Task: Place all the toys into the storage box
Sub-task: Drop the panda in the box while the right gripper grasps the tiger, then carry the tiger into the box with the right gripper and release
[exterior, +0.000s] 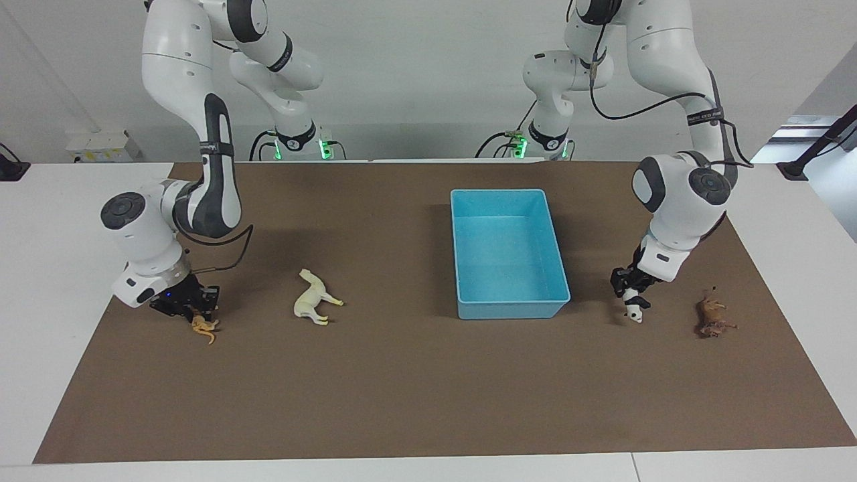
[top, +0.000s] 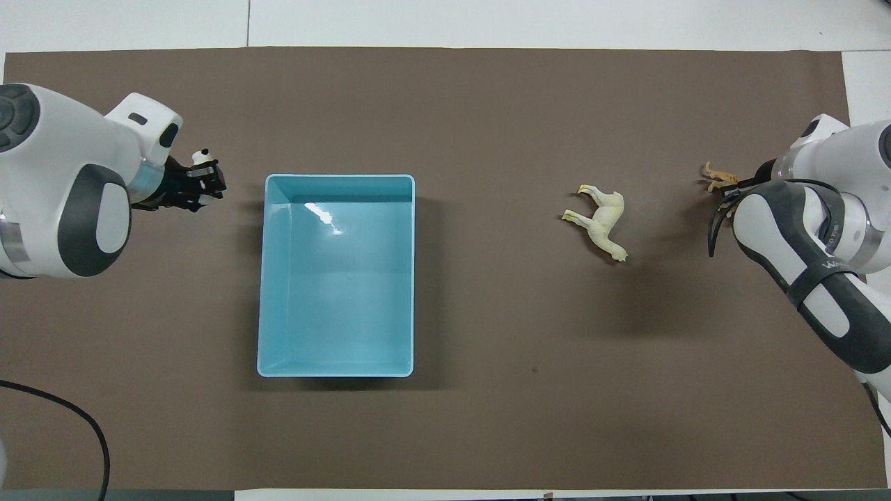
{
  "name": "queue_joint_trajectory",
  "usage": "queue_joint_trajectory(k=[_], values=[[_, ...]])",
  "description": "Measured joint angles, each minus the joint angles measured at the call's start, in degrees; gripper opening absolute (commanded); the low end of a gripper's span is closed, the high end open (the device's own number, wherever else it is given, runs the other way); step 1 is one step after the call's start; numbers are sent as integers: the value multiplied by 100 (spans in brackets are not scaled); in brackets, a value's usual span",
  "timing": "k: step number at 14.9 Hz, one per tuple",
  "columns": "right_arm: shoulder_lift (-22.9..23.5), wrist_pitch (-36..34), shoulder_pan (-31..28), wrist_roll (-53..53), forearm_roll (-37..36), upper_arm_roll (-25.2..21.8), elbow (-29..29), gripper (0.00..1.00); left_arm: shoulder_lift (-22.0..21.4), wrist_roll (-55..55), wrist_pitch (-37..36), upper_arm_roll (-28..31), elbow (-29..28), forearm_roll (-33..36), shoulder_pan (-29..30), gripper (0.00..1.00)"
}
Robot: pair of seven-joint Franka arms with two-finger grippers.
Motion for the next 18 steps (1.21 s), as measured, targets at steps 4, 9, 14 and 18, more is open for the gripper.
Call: queue_joint_trajectory(k=[4,9,14,18], values=[[-400,-1449,-5,180,-17,-42,747,0,-301,-2060,-441,-59,34,176,-1441,100],[-1084,-3361,478,1638,-24,-17,1692,0,-306,-2174,-760,47,23,221,-1745,100],[-1061,-3852,1747,4126,-20,26,2371,0,-310,-419,-737,153,208,385,-712,100],[-728,-3843,3151,5968,-44,40,2904,0,-250,1456,-196,173,233,423,567,100]])
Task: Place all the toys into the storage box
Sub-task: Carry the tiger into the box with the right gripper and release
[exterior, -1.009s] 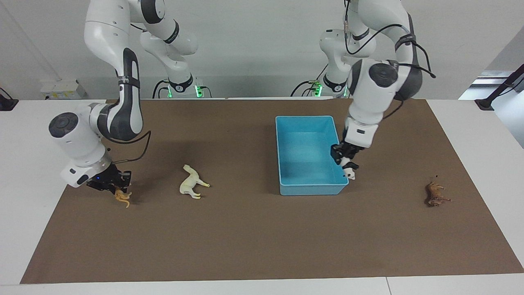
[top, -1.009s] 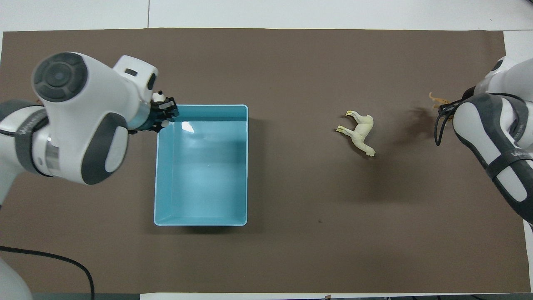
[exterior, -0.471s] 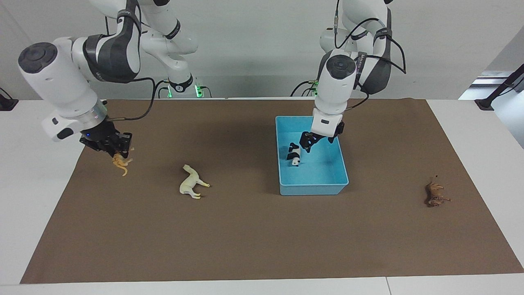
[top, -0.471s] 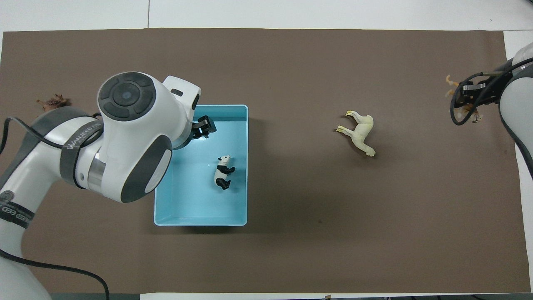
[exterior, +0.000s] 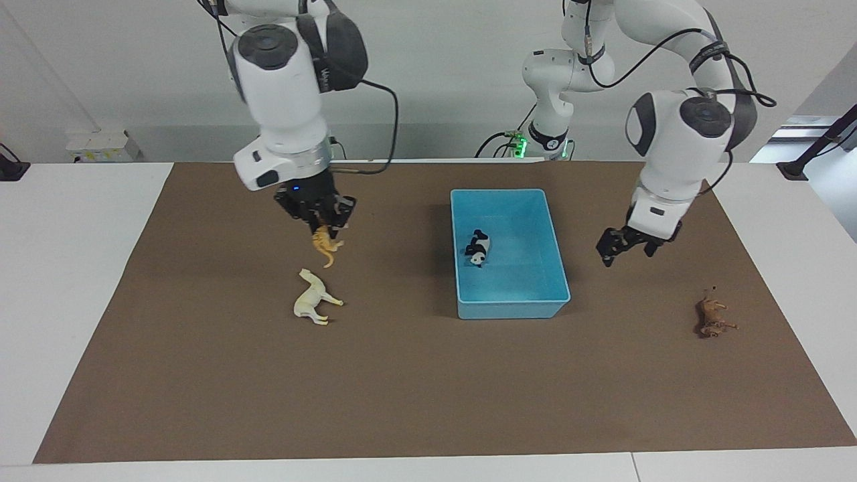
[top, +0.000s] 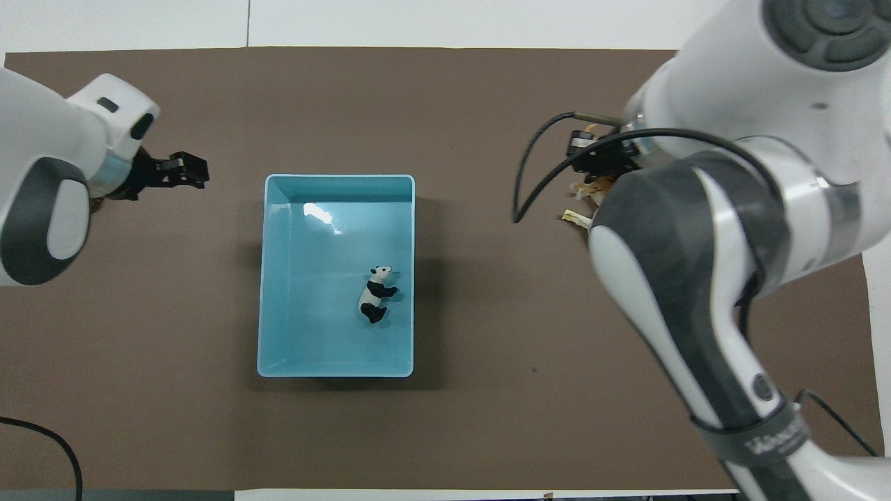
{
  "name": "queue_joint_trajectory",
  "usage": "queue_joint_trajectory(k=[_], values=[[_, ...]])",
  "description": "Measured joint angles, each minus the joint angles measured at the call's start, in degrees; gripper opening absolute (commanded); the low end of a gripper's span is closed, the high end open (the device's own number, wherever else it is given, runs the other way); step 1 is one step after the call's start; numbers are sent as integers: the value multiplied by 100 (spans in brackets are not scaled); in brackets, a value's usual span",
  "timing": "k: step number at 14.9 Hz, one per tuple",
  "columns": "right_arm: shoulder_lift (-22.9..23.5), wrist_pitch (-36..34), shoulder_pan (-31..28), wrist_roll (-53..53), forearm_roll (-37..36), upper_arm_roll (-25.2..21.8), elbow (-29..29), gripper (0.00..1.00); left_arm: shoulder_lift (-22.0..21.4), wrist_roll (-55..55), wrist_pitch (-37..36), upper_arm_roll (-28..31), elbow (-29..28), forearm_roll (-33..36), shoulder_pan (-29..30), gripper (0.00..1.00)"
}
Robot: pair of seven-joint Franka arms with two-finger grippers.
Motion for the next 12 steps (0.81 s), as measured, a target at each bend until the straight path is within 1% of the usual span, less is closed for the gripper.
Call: queue_joint_trajectory(k=[2,4,7,9,10,11,12], values=[[479,28,568,768,-7,-9,568,0,154,738,231,-1,59,0,546,100],[1011,45,1057,1188,-14,-18,1099,0,453,1423,414,-6,290,-1,978,100],[1666,382,1768,1699,-41,-72,1404,0,945,2406,1078,-6,469,0,1579,100],[2096,670,2143,1852,-103,-129,1534,0,1339,2691,1544,-11,494,0,1852,100],[2268,825,2249,1919,-111,-143,1580,0,1536,2718,1808,-16,518,0,1886,100],[2400,920,2332,2031,-113,-150,1627,99,1723,2718,2022,-36,567,0,1882,100],[2468,933,2386,2204,-114,-153,1669,100,1864,2718,2139,-61,612,-1,1865,100]])
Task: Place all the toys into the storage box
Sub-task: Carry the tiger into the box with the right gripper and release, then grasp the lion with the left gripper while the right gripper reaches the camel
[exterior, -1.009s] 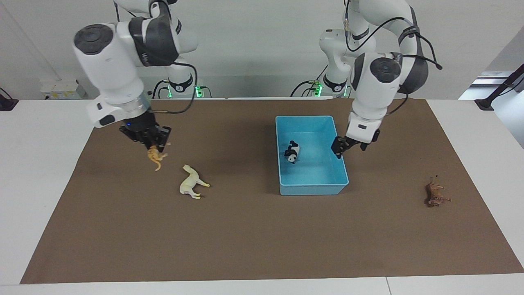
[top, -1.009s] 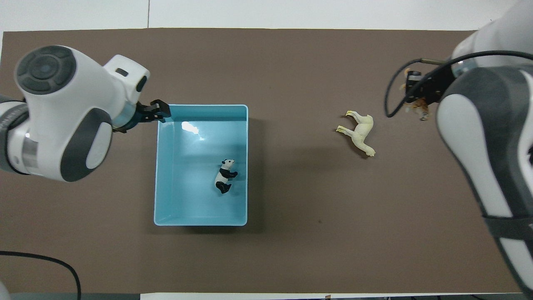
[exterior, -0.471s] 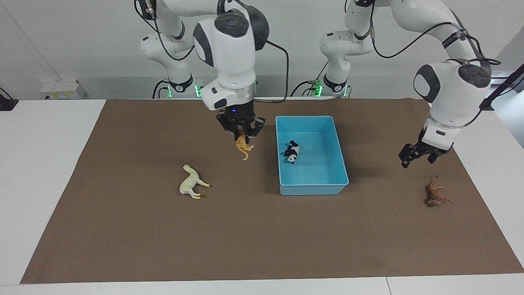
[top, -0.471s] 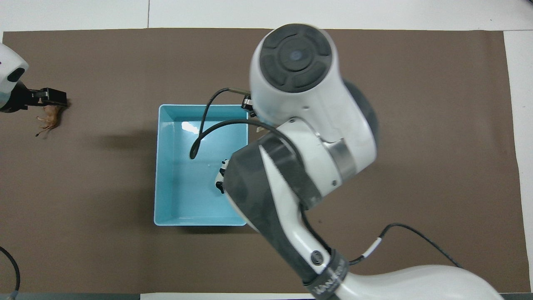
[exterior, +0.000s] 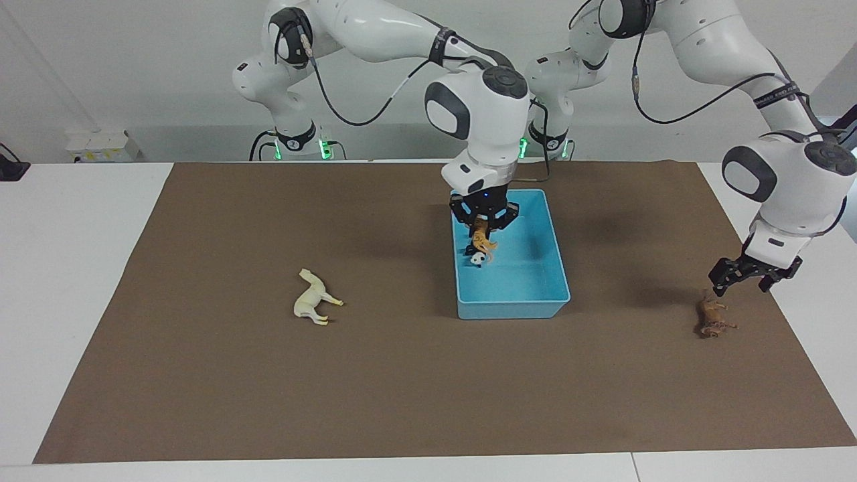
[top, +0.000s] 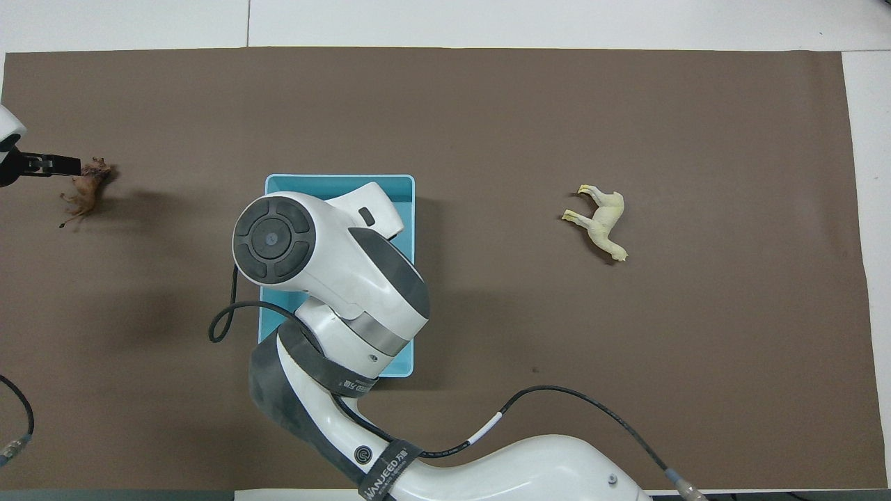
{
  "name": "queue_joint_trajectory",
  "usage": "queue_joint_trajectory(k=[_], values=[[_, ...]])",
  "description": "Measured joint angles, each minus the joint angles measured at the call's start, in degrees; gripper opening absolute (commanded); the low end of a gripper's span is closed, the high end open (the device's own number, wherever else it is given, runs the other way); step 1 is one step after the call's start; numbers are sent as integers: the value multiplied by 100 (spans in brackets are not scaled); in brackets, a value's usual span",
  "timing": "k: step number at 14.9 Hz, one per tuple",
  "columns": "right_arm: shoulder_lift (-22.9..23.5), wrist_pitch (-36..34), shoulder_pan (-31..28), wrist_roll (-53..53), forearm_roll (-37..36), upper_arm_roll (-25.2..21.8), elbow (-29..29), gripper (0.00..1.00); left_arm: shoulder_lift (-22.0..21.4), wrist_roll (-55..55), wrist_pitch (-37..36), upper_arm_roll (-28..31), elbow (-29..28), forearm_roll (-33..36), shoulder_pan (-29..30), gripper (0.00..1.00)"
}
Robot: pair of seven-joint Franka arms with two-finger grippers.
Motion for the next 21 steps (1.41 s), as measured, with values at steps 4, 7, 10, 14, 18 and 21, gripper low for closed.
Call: queue_joint_trajectory(k=[4,7,10,14,18,21], values=[[17,-247,30,563,-2,-58,136,100,248,0,196,-48,91,1,-19,100],[-17,-673,-9,668,-8,-240,222,100,313,27,201,-46,82,4,-19,100],[-342,-1225,-252,573,-14,-721,265,100,393,96,234,-42,77,51,-18,100],[-526,-1447,-1328,217,-17,-829,31,100,547,117,452,-42,75,115,-18,100],[-612,-962,-2181,-507,-19,-867,-636,100,584,119,512,-28,74,123,-11,100],[-1009,412,-2464,-1080,-19,-878,-1973,100,634,128,616,-18,51,140,-5,100]])
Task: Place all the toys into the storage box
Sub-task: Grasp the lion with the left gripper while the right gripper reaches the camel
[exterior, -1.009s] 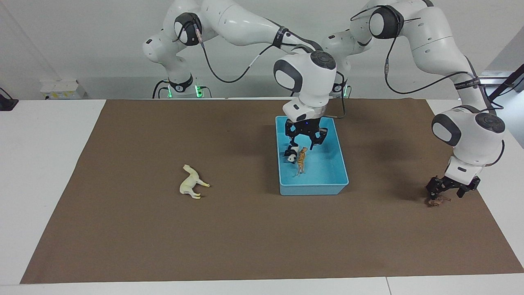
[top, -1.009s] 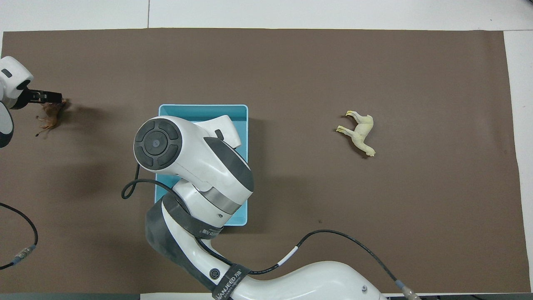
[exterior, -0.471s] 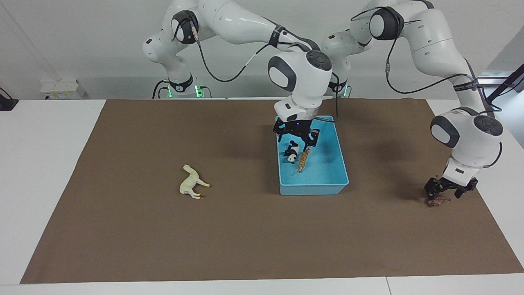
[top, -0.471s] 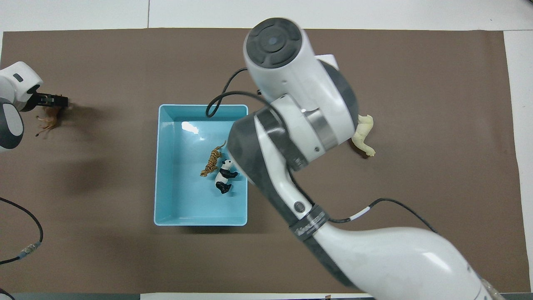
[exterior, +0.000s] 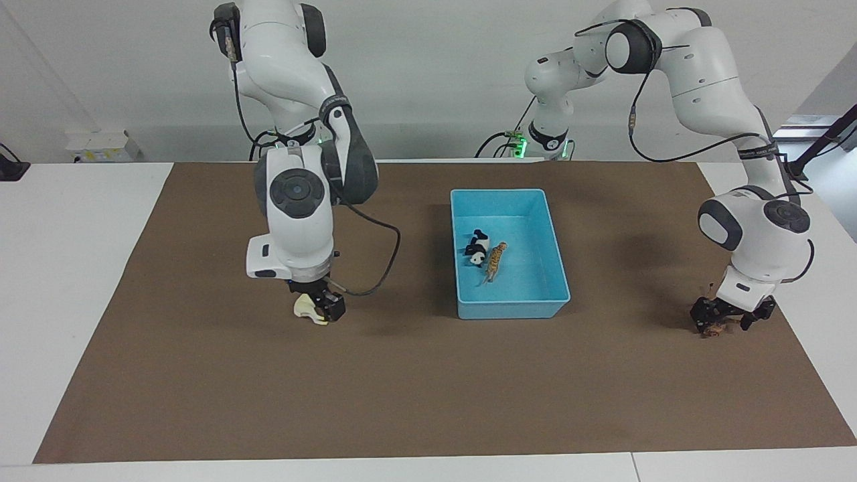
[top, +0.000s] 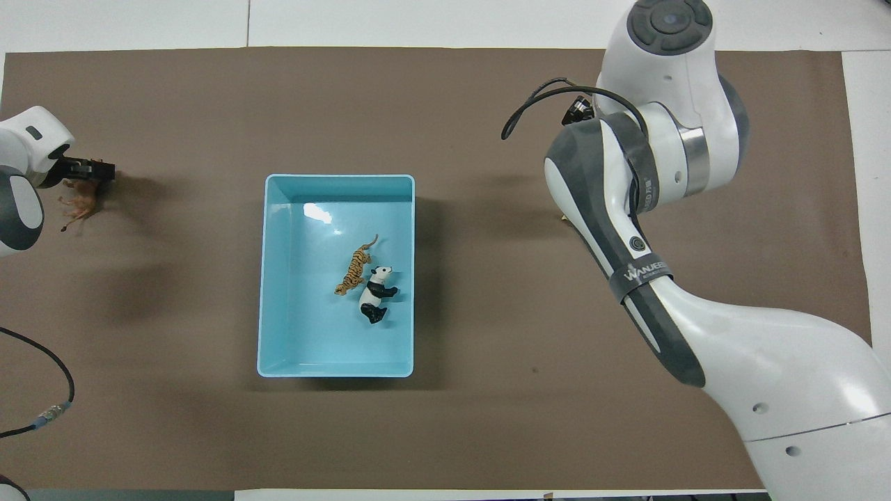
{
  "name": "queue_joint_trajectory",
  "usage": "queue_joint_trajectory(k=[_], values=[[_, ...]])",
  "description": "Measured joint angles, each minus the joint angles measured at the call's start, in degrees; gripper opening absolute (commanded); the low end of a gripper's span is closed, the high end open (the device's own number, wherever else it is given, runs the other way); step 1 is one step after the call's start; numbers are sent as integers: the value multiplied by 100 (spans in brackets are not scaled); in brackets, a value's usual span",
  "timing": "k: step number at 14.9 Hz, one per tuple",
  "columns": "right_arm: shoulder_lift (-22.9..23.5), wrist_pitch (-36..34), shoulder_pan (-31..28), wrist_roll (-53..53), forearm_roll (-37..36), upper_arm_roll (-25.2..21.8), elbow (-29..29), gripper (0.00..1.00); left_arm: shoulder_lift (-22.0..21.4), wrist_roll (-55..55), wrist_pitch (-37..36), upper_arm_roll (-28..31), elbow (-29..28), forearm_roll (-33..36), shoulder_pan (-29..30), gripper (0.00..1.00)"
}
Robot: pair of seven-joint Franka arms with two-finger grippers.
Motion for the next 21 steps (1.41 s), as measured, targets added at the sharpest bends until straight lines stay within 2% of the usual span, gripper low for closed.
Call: queue_joint_trajectory(k=[3,6,7,10,11,12,13,17,18,19,20,21], values=[[-454,1321,-17,-841,0,5,-1474,100,23,0,275,0,-164,5,0,100],[-740,1630,-14,-1928,14,20,-2136,100,22,0,486,-6,-279,5,0,100],[-808,1698,-40,-2284,41,17,-2271,100,22,0,535,-8,-304,5,-1,87],[-932,2205,-161,-2773,82,14,-2685,100,-14,0,558,-14,-338,7,-1,38],[-940,2389,-187,-2808,151,13,-2784,100,-25,0,548,-13,-341,7,-1,25],[-940,2565,-193,-2833,264,13,-2867,100,-34,0,524,-13,-336,7,-1,17],[-941,2688,-181,-2861,395,16,-2935,100,-40,0,444,-12,-300,7,-1,14],[-943,3051,-152,-3051,503,69,-3221,100,-60,-2,-467,-25,89,7,-17,14],[-944,3224,-146,-3163,504,76,-3385,95,-63,-14,-719,-31,232,7,-19,14],[-943,3364,-146,-3337,505,76,-3551,42,-66,-46,-1016,-44,416,6,-23,14],[-945,3491,-152,-3500,510,75,-3675,0,-74,-122,-1337,-61,611,6,-45,14],[-967,3548,-150,-3590,519,75,-3710,0,-104,-230,-1653,-66,795,6,-97,14]])
